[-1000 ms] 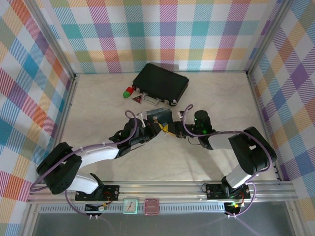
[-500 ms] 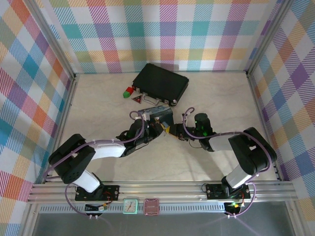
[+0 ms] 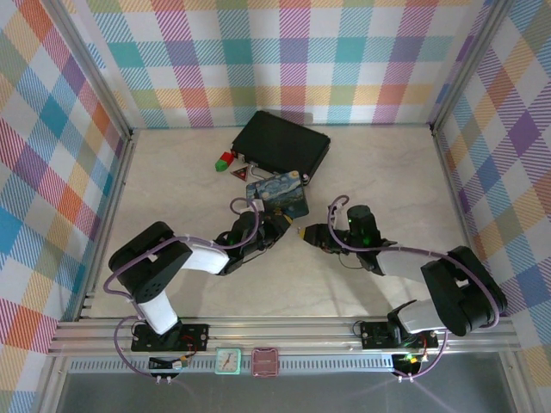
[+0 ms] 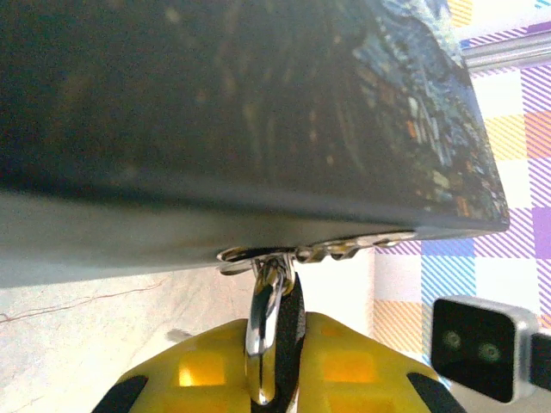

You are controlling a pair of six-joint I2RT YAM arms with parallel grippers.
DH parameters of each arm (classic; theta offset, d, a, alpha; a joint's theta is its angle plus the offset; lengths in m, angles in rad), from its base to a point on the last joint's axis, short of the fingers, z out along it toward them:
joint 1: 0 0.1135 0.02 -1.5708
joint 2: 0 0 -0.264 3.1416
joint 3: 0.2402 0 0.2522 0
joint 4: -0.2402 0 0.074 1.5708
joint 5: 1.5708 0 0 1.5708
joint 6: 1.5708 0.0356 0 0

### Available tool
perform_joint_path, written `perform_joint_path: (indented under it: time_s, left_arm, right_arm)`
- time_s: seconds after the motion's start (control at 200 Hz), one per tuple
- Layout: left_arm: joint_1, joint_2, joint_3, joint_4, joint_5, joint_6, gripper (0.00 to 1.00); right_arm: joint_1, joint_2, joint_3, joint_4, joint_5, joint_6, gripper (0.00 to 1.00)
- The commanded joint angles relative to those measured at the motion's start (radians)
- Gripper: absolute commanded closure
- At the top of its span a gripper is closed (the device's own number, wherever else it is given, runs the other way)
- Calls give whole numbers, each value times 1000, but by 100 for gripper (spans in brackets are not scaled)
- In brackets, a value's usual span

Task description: Unlock the padlock with the key

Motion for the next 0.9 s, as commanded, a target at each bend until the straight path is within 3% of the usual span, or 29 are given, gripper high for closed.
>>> perform_joint_path:
  time_s: [0.0,0.36,0.455,0.775,0.895]
  left_arm:
    - [-30,30,18,60,25,-69,100]
    - [-42,75,63,57,19,-97,100]
    - [-48,94,65,88,26,-114,100]
    - [-50,73,45,68,38,-106,100]
    - [-48,52,59,29,44,-82,100]
  right_arm:
    - [-10,-24,-34,38,56,49,57]
    - [-27,27,-41,205,4,88,62]
    - [-43,87,-37,287,-15,89,67]
    - [-92,249,-16,468,-96,102,65]
    - [-92,304,-24,615,-150,163,68]
